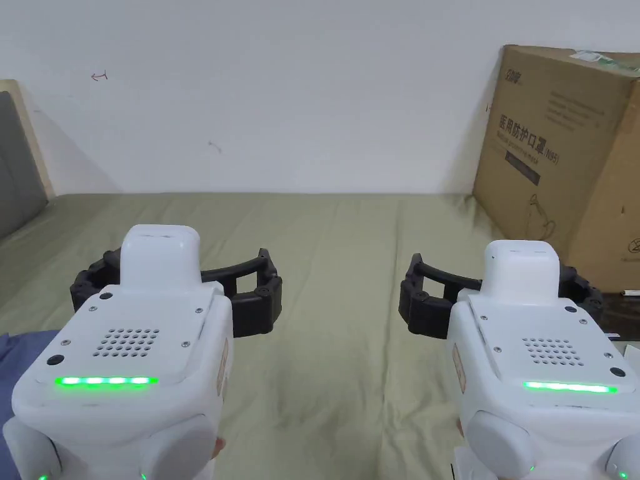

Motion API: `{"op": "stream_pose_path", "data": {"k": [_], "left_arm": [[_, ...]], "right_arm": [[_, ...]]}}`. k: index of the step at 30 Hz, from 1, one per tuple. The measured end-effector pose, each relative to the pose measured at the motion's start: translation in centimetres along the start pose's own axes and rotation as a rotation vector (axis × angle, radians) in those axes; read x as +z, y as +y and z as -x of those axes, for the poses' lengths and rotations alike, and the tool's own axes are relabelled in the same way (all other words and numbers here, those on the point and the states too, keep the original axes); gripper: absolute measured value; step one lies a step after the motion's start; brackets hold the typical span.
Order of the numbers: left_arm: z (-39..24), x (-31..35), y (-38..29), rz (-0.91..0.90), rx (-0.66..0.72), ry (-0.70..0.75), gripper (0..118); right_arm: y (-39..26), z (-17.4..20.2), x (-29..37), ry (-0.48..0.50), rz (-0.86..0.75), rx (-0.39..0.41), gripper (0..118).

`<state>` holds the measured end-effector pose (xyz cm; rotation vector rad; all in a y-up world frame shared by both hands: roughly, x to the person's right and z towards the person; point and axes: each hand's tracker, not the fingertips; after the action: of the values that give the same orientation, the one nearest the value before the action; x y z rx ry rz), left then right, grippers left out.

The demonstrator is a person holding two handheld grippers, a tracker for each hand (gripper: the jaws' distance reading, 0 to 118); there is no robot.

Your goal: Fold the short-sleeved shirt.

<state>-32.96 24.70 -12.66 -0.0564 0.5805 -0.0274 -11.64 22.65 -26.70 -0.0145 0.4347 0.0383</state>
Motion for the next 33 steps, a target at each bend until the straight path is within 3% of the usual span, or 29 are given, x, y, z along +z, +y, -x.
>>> {"op": "stream_pose_path", "data": {"k": [33], "left_arm": [[-0.2,0.32,0.22,-0.019,-0.022,0.062,116]], "right_arm": [[-0.13,-0.23,-0.19,-0.028,0.014,0.024,118]]}}
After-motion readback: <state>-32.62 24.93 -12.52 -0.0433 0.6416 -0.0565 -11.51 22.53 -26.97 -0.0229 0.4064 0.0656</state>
